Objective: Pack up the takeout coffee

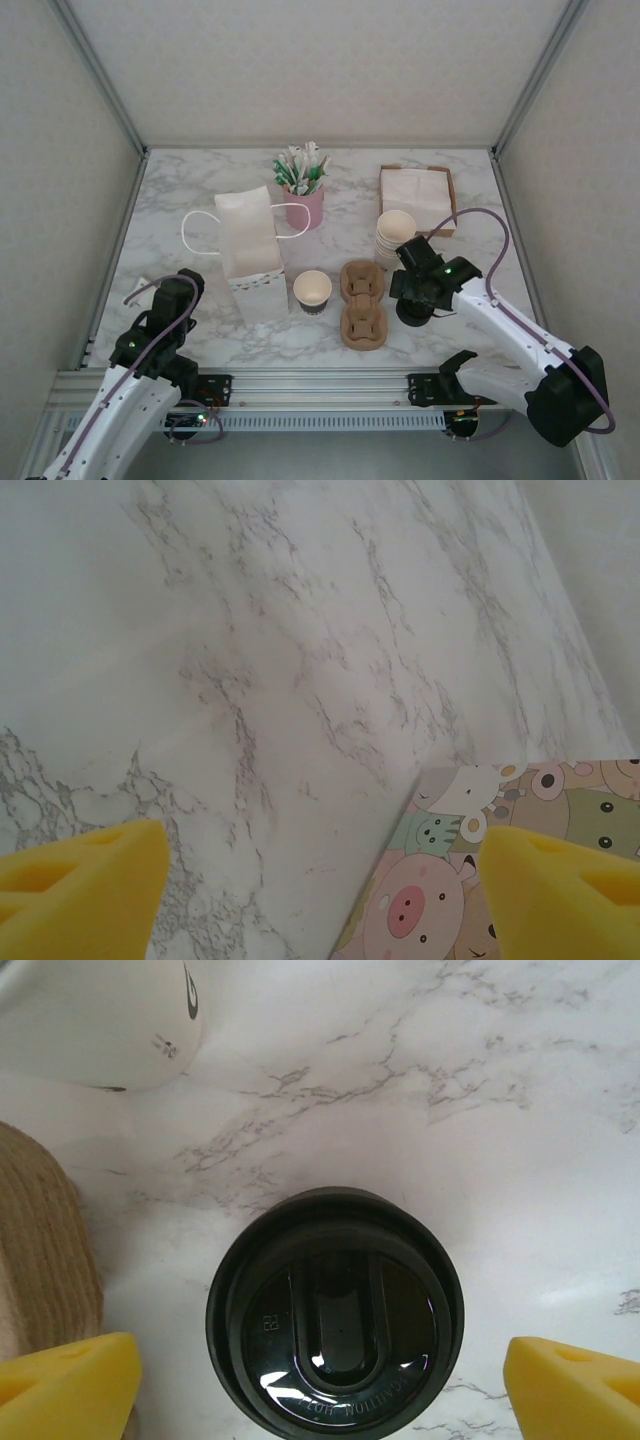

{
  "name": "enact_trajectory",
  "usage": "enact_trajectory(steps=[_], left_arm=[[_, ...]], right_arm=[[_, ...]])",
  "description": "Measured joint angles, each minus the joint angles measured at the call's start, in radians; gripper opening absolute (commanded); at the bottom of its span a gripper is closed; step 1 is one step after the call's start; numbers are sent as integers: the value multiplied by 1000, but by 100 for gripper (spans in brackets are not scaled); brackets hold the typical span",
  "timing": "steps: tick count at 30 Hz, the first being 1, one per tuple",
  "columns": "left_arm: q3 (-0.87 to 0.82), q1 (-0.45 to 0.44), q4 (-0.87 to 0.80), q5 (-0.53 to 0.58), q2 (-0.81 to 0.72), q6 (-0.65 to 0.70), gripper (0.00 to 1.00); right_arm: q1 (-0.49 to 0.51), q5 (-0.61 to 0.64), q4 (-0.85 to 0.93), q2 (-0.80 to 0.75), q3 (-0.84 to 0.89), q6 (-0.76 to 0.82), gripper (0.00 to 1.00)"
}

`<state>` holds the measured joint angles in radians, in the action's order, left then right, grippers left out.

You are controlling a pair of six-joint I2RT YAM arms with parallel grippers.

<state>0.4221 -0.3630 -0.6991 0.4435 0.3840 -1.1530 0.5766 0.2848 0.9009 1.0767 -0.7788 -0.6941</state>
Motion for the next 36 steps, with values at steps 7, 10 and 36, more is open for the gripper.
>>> enact_trajectory(steps=[7,10,36], left_arm=[[0,0,11,-13,16,-4,81],[0,0,11,-16,16,-4,82],[0,0,11,-17,16,-4,82]], right_arm=[[-13,-27,-23,50,29,-2,99],[-30,-55,-45,65,53,-8,99],[-67,-95,-101,51,87,-50,94]])
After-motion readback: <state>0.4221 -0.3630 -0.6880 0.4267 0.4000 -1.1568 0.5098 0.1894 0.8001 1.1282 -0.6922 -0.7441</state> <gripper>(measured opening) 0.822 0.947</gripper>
